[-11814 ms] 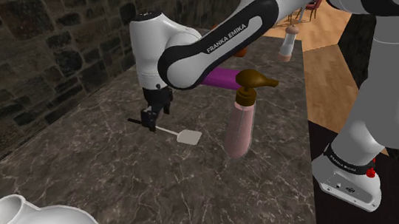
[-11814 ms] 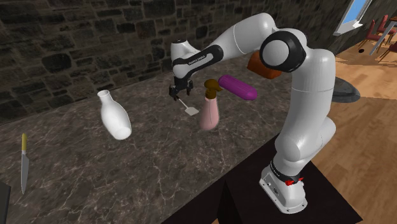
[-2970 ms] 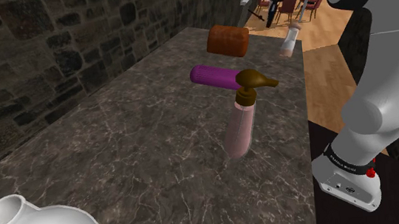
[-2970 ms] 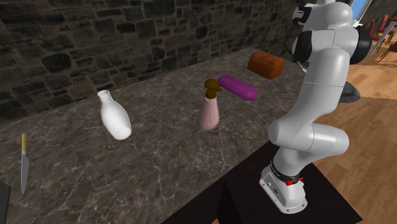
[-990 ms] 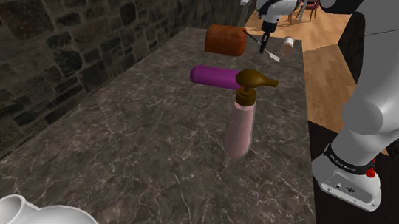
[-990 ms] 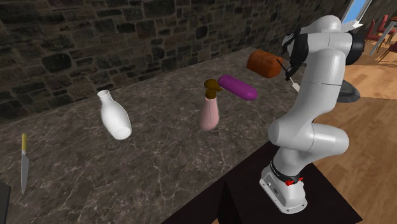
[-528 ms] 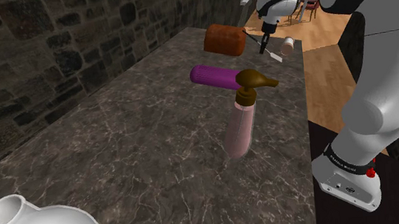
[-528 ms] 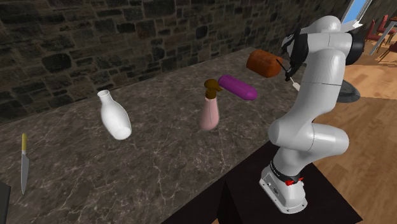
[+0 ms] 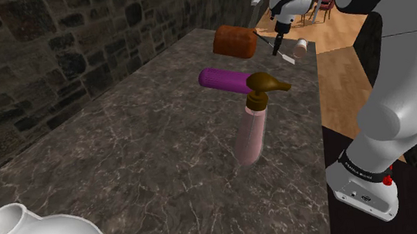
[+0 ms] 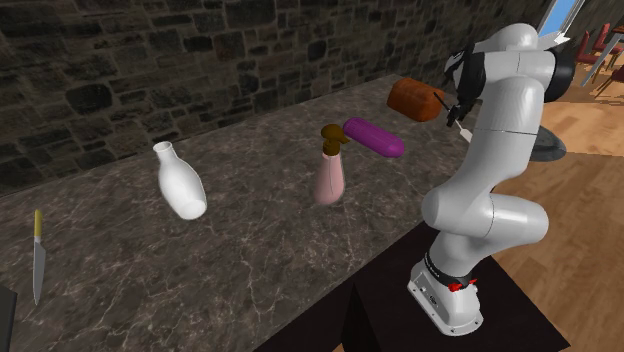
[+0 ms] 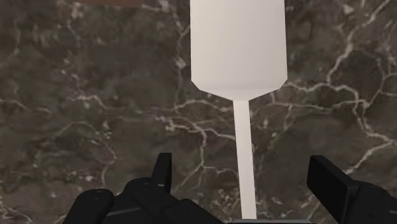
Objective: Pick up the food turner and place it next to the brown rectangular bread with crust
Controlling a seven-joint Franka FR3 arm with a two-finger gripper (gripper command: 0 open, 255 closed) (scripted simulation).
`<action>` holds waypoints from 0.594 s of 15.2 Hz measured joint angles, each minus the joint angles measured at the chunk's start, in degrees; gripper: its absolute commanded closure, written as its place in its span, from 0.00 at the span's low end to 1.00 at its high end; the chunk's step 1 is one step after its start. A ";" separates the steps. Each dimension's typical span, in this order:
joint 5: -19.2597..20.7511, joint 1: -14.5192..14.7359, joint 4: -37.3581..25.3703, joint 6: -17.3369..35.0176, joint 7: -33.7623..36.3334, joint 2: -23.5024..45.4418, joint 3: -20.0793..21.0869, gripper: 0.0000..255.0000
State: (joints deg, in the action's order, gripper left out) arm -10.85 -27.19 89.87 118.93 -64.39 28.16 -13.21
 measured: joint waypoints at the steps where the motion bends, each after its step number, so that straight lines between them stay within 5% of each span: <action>1: 0.27 0.14 -0.13 -1.08 0.24 -0.95 -0.13 0.00; 9: 0.65 0.08 -2.04 -3.94 0.52 -1.93 -0.33 0.00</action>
